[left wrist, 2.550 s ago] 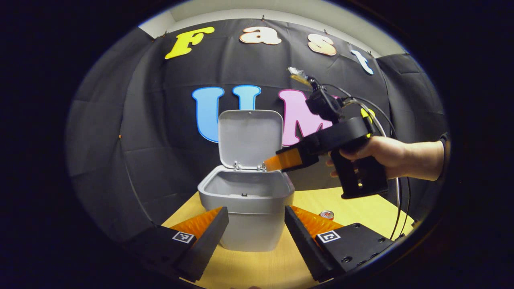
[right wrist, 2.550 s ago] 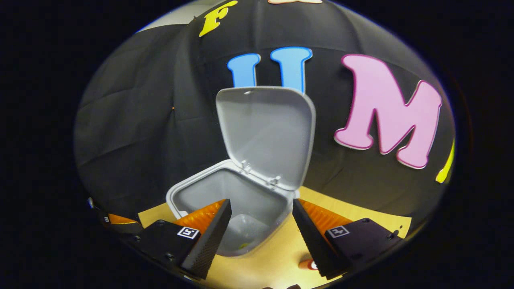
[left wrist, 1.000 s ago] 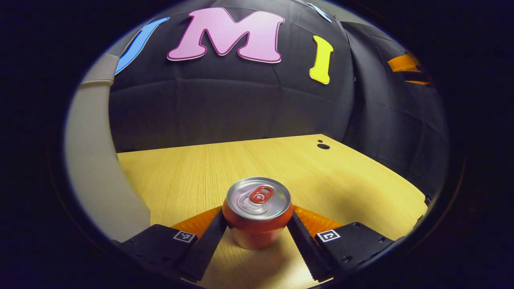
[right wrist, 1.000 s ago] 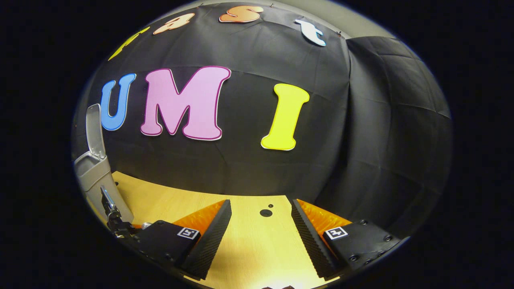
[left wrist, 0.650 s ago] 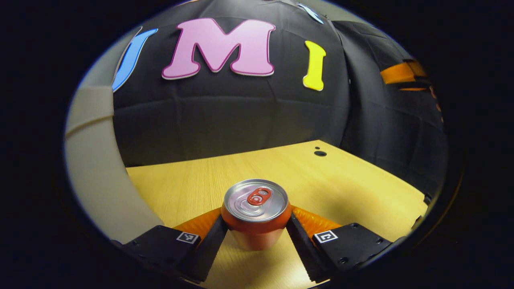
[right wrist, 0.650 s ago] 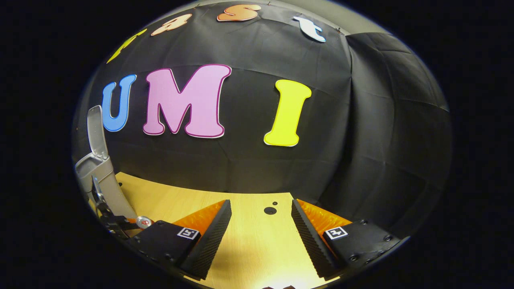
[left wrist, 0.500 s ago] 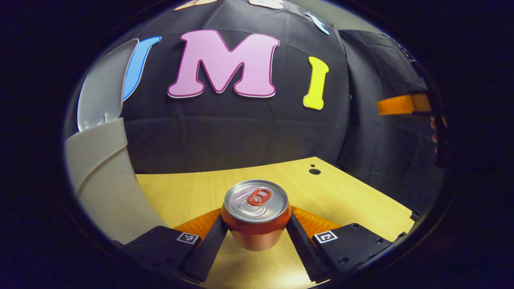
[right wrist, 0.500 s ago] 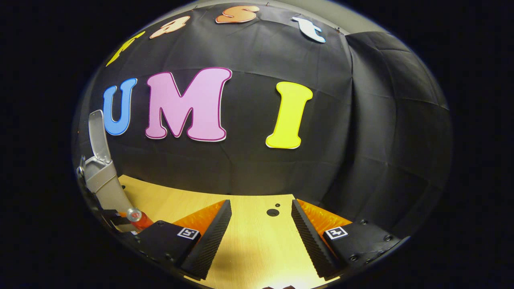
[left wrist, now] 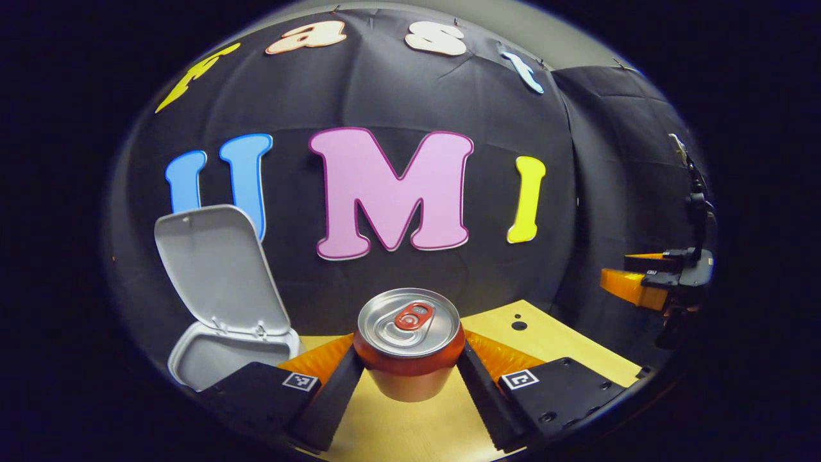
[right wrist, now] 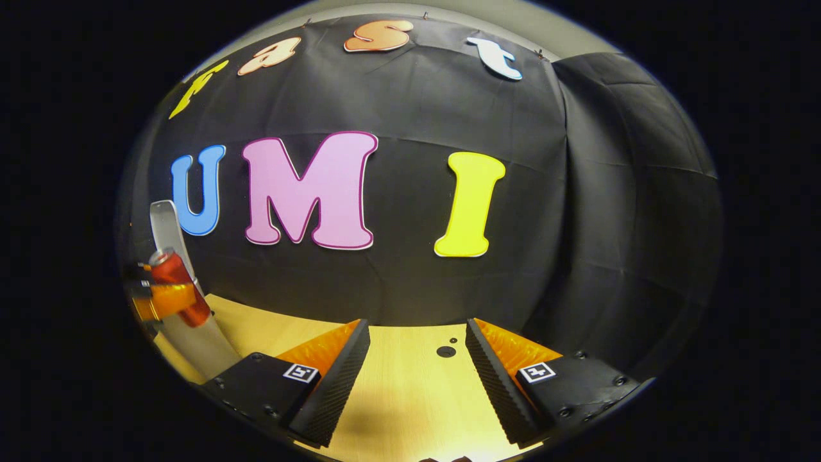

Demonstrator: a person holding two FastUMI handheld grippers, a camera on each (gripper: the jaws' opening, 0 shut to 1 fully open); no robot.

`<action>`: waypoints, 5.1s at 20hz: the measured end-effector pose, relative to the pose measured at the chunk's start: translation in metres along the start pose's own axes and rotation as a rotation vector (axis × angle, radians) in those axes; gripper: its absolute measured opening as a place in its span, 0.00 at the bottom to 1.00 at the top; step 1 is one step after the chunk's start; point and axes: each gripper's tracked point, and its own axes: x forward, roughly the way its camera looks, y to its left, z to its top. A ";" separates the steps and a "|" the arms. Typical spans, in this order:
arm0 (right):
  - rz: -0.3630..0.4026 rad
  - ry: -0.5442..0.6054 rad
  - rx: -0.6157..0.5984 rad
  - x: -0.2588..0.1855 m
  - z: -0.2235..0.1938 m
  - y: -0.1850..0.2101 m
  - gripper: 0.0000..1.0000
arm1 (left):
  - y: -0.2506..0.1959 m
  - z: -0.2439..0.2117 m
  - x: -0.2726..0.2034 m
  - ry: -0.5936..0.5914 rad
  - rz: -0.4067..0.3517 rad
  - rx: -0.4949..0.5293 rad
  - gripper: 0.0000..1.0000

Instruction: Press the lid of the desktop garbage bin to open it, pick up the crumpled paper on the desktop and throw it into the bin, then pick up the pop can on the desktop and drop it into the bin, and finally close the garbage bin lid.

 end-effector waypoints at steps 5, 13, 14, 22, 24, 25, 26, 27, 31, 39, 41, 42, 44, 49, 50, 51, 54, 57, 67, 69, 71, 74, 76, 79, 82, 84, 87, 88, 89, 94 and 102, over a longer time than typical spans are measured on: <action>0.009 -0.024 -0.024 -0.019 0.017 0.007 0.97 | 0.079 0.026 -0.027 -0.066 0.126 0.016 0.88; -0.014 -0.019 -0.037 -0.043 0.022 0.009 0.96 | 0.194 -0.024 -0.027 0.001 0.264 -0.032 0.88; -0.016 -0.019 -0.042 -0.046 0.021 0.009 0.97 | 0.199 -0.032 -0.026 0.012 0.263 -0.046 0.88; 0.018 0.006 -0.060 -0.054 0.009 0.024 0.97 | 0.202 -0.052 -0.017 0.038 0.286 -0.077 0.90; 0.044 0.001 -0.056 -0.049 0.011 0.030 0.97 | 0.207 -0.045 -0.025 0.031 0.310 -0.064 0.94; 0.059 -0.002 -0.052 -0.047 0.013 0.032 0.97 | 0.210 -0.039 -0.031 0.024 0.325 -0.058 0.94; 0.075 -0.006 -0.046 -0.044 0.015 0.036 0.97 | 0.209 -0.030 -0.036 0.017 0.339 -0.053 0.94; 0.093 -0.008 -0.034 -0.041 0.018 0.040 0.97 | 0.210 -0.021 -0.040 0.011 0.352 -0.052 0.94; 0.179 -0.012 0.027 -0.028 0.033 0.056 0.97 | 0.217 0.033 -0.057 -0.051 0.381 -0.079 0.94; 0.237 -0.100 0.005 -0.029 0.074 0.067 0.97 | 0.238 0.129 -0.035 -0.131 0.328 -0.055 0.94; 0.228 -0.082 0.033 -0.028 0.079 0.067 0.97 | 0.246 0.137 -0.015 -0.142 0.321 -0.028 0.94; 0.223 -0.072 0.040 -0.030 0.079 0.067 0.97 | 0.247 0.138 -0.003 -0.139 0.309 -0.024 0.94; 0.200 -0.076 0.027 -0.033 0.082 0.065 0.97 | 0.247 0.132 0.018 -0.108 0.267 -0.037 0.94; 0.182 -0.055 0.002 -0.040 0.076 0.078 0.97 | 0.251 0.101 0.037 -0.007 0.234 -0.069 0.94; 0.183 -0.048 0.003 -0.043 0.074 0.083 0.96 | 0.248 0.098 0.032 0.006 0.223 -0.081 0.95; 0.183 -0.048 -0.002 -0.046 0.074 0.086 0.96 | 0.248 0.095 0.026 0.016 0.215 -0.076 0.96; 0.183 -0.049 -0.025 -0.053 0.070 0.093 0.97 | 0.237 0.080 0.000 0.049 0.199 -0.059 0.97; 0.187 -0.033 -0.016 -0.062 0.063 0.102 0.97 | 0.225 0.056 -0.033 0.064 0.210 -0.079 0.96; 0.220 0.056 -0.059 -0.083 0.023 0.144 0.97 | 0.194 -0.084 -0.089 0.126 0.257 -0.148 0.99; 0.237 0.055 -0.075 -0.089 0.022 0.153 0.97 | 0.193 -0.083 -0.089 0.082 0.252 -0.145 0.99; 0.245 0.047 -0.102 -0.092 0.019 0.158 0.97 | 0.194 -0.100 -0.092 0.120 0.252 -0.108 0.99; 0.250 0.062 -0.098 -0.092 0.010 0.163 0.97 | 0.193 -0.104 -0.090 0.149 0.258 -0.038 1.00; 0.250 0.077 -0.077 -0.093 0.005 0.165 0.97 | 0.190 -0.109 -0.089 0.161 0.260 -0.028 0.99; 0.243 0.075 -0.092 -0.092 0.001 0.162 0.97 | 0.185 -0.113 -0.089 0.179 0.228 -0.043 1.00; 0.247 0.065 -0.078 -0.095 -0.002 0.162 0.97 | 0.188 -0.109 -0.088 0.170 0.217 -0.022 1.00; 0.242 0.064 -0.056 -0.094 -0.003 0.158 0.97 | 0.186 -0.106 -0.091 0.158 0.262 -0.022 0.98; 0.231 0.046 -0.012 -0.096 0.003 0.147 0.97 | 0.162 -0.074 -0.104 0.038 0.290 0.015 0.94; 0.231 0.034 0.004 -0.098 0.007 0.143 0.97 | 0.148 -0.060 -0.111 -0.004 0.292 0.021 0.94; 0.242 0.024 0.019 -0.100 0.009 0.140 0.97 | 0.132 -0.046 -0.120 -0.042 0.295 0.023 0.94; 0.303 -0.082 0.081 -0.127 0.032 0.133 0.96 | 0.050 0.015 -0.155 -0.177 0.282 -0.063 0.94; 0.313 -0.205 0.049 -0.182 0.048 0.117 0.97 | 0.000 0.037 -0.194 -0.270 0.262 -0.035 0.97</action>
